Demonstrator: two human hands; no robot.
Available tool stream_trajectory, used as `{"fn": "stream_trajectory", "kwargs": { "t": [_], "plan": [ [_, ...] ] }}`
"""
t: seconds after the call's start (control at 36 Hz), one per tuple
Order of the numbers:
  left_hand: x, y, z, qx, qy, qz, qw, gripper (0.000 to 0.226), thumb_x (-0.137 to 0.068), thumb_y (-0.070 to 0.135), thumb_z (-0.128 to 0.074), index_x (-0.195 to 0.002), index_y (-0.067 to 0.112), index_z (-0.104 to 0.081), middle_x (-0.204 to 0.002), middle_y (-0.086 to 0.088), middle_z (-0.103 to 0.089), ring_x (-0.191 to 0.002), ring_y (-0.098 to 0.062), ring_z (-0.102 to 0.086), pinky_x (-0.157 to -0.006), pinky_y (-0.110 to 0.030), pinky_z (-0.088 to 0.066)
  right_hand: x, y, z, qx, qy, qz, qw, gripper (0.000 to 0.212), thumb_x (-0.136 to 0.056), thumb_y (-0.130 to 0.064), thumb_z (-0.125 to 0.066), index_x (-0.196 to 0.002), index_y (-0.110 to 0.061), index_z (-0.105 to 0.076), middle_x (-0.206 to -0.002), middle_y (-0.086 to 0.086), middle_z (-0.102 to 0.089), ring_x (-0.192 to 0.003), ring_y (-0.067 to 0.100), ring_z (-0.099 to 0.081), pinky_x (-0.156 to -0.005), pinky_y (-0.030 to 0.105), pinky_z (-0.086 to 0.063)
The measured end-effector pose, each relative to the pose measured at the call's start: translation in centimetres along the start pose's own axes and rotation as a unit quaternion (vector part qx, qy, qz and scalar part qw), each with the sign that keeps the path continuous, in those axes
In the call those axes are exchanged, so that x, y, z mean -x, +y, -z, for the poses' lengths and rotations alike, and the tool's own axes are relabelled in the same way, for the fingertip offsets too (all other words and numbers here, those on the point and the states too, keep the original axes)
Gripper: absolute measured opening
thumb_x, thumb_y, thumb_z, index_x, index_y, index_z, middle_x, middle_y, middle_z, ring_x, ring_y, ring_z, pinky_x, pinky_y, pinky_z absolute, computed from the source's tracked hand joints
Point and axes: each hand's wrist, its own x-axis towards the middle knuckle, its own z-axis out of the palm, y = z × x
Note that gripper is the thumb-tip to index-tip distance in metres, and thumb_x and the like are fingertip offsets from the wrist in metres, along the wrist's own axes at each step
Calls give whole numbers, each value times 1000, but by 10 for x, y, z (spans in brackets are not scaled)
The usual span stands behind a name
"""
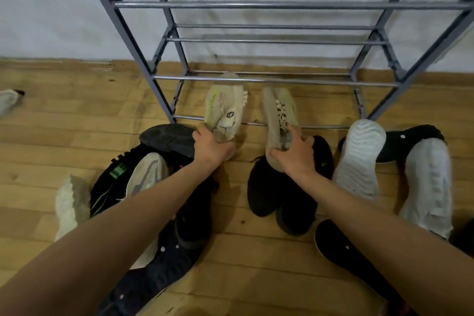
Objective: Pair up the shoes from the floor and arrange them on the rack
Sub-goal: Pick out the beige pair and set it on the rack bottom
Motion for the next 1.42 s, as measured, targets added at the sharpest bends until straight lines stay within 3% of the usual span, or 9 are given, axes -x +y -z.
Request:
{"fn": "stream_trajectory", "kwargs": {
  "t": [0.31,0.44,0.64,0.83,0.97,1.08,1.25,1.42],
  "plan": [
    [-66,6,-7,15,13,10,1000,80,-75,19,-73,-136,1,-26,-136,-19,-31,-124,-35,-35,-103,-44,-39,-63,-37,-44,-26,-2,29,999,72,-80,-27,-69,-141,-28,-31,-131,13,-33,-120,35,-41,-94,38,-43],
    [-98,5,-2,-8,20,14,1000,82,-75,21,-74,-137,-1,-25,-136,-20,-31,-124,-36,-35,-102,-44,-39,-92,-53,-63,-27,-7,32,999,67,-82,-27,-69,-138,-26,-33,-134,14,-32,-123,36,-40,-100,40,-42],
    [-134,4,10,-10,25,16,999,78,-72,15,-72,-134,2,-26,-134,-17,-32,-124,-36,-37,-101,-47,-41,-123,-75,-88,-7,17,46,999,66,-80,-33,-69,-136,-26,-34,-132,13,-36,-119,35,-44,-84,31,-39],
    [-156,-4,12,7,37,40,998,86,-74,16,-71,-142,3,-20,-142,-18,-29,-131,-35,-33,-104,-47,-39,-141,-95,-105,35,34,31,998,62,-81,-37,-70,-132,-19,-40,-138,14,-35,-124,36,-42,-92,40,-44],
    [-166,-9,12,35,38,32,998,82,-73,13,-72,-139,3,-24,-137,-20,-38,-127,-36,-40,-103,-45,-41,-148,-102,-114,68,36,23,997,60,-79,-43,-70,-123,-13,-43,-131,14,-40,-119,34,-44,-86,39,-45],
    [-170,-11,15,0,25,33,999,81,-76,19,-72,-139,2,-24,-139,-20,-35,-128,-35,-38,-103,-41,-40,-149,-100,-123,84,21,19,996,73,-77,-46,-72,-131,-13,-37,-134,15,-38,-121,36,-43,-88,41,-46],
    [-170,-19,22,-122,24,12,992,76,-80,28,-66,-138,3,-25,-142,-19,-35,-133,-41,-26,-108,-46,-26,-147,-86,-127,67,-18,31,997,73,-75,-45,-71,-130,-11,-39,-133,13,-36,-123,35,-40,-97,41,-41],
    [-166,-24,22,-101,43,-6,994,74,-82,25,-63,-141,1,-25,-144,-20,-33,-136,-41,-23,-109,-49,-25,-144,-85,-124,58,-27,44,997,65,-74,-39,-72,-125,-12,-42,-127,12,-37,-117,34,-43,-95,38,-44]
  ]
}}
